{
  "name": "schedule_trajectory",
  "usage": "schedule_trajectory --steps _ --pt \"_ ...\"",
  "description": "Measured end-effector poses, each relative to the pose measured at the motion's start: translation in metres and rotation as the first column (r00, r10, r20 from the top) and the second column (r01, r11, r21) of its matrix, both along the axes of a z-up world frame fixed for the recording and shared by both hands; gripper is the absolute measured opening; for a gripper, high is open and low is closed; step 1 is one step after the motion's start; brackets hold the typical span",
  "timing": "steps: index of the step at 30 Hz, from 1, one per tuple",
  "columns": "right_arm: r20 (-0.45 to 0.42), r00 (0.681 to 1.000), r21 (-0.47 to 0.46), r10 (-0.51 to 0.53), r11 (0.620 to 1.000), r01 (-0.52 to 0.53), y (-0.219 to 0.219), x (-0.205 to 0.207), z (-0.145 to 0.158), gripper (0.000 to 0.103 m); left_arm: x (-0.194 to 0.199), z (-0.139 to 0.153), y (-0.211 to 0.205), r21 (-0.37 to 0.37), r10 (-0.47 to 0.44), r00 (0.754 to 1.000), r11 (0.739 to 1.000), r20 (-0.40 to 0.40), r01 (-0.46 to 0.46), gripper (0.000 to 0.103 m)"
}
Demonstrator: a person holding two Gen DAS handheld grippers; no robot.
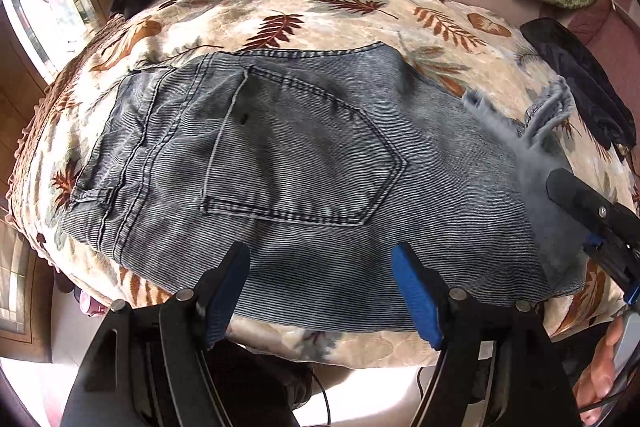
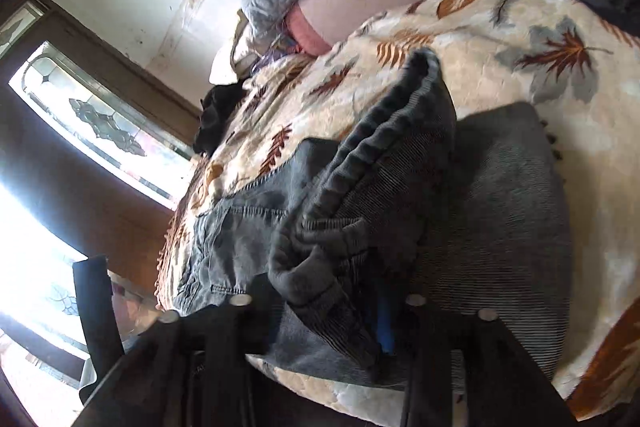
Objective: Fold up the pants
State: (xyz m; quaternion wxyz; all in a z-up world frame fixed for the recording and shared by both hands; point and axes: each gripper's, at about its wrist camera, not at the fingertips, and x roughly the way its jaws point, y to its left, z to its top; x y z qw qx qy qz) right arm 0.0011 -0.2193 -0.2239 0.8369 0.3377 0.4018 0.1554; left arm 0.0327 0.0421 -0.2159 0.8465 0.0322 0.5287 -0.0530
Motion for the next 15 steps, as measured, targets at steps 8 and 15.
schedule_trajectory --steps 8,15 --pt "0.093 0.995 0.063 -0.026 0.998 0.02 -0.033 -0.019 0.008 0.065 -0.001 0.005 -0.011 -0.006 -0.033 0.999 0.999 0.014 0.033 0.074" --pt "-0.069 0.988 0.053 -0.139 0.988 0.143 -0.076 -0.013 -0.029 0.043 -0.001 0.01 -0.071 0.043 -0.154 0.985 0.988 0.076 0.151 0.074"
